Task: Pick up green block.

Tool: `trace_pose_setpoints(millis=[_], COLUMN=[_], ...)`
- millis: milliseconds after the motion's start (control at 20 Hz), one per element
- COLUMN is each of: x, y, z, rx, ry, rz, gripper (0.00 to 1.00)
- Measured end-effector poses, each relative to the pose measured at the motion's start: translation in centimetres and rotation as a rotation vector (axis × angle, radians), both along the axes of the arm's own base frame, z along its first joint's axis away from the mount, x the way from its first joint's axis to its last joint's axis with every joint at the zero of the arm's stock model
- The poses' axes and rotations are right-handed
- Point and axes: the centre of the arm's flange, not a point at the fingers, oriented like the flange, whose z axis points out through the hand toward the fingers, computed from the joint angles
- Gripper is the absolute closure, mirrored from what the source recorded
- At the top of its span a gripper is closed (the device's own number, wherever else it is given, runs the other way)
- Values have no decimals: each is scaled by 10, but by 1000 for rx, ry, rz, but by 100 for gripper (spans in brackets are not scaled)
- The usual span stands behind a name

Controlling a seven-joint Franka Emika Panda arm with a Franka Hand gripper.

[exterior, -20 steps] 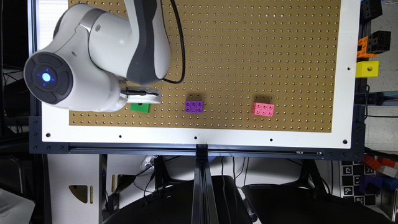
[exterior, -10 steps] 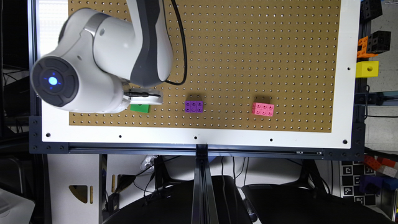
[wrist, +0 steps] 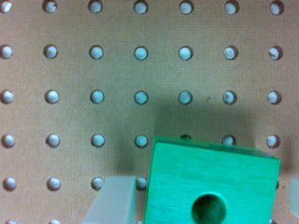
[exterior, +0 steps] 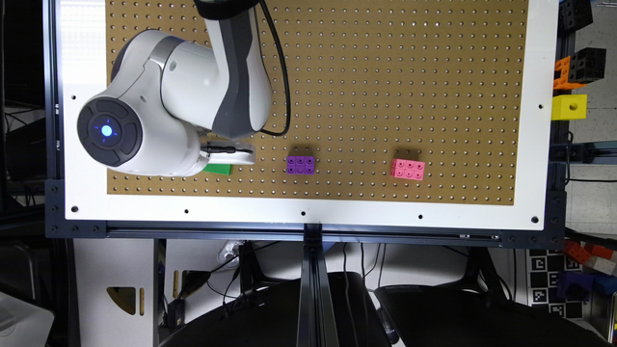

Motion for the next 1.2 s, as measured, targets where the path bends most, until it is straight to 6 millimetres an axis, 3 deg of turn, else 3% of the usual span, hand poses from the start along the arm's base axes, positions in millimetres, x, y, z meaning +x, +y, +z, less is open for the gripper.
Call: trace_pose_setpoints(millis=[250,450,500,1200], x=[3,6,9,9], y=[0,0,-2,-2], z=[2,-16,-15,-14], rx=[-2,1,1,2], ry=[-6,-1,-4,-1], rz=[1,1,1,0], gripper=[0,0,100,100])
